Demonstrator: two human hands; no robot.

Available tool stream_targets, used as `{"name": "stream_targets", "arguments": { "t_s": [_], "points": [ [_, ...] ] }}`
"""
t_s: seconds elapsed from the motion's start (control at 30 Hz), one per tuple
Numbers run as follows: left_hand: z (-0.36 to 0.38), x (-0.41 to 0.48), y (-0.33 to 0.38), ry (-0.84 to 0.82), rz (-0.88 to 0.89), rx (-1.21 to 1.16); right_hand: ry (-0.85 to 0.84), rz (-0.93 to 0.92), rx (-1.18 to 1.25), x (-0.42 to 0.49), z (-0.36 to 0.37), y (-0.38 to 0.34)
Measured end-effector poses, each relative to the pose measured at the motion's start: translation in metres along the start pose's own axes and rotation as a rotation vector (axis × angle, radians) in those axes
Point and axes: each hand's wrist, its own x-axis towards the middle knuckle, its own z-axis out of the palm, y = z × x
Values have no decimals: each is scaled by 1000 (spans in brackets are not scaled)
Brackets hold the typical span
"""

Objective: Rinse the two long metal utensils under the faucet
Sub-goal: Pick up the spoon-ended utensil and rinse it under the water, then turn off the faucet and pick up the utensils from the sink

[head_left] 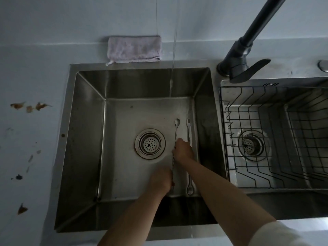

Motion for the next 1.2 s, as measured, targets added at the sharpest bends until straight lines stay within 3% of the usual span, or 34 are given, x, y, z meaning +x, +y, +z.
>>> {"name": "stream_targets", "arguments": {
  "t_s": [0.2,0.33,0.5,0.6,0.8,0.93,1.03,1.2],
  "points": [
    [-10,-11,6,60,68,147,-18,-29,-24,-13,-14,-4],
    [-33,-26,11,341,151,326,32,-106,-84,-36,-34,-11],
    [-83,-46,18,664,240,193,107,-290,-203,-74,-74,-21],
    [-127,-67,26,752,257,202,203,-359,-305,-93,-106,-28],
    [-231,-123,57,1149,417,255,424,-377,-363,-118,-176,-47],
    [-301,-172,85,1313,506,228,507,-349,-353,-125,-211,-52],
    [-339,-201,104,1351,569,211,511,-321,-380,-127,-227,-49],
    [-364,-215,129,1219,636,172,453,-244,-368,-125,-229,-41]
  ]
}}
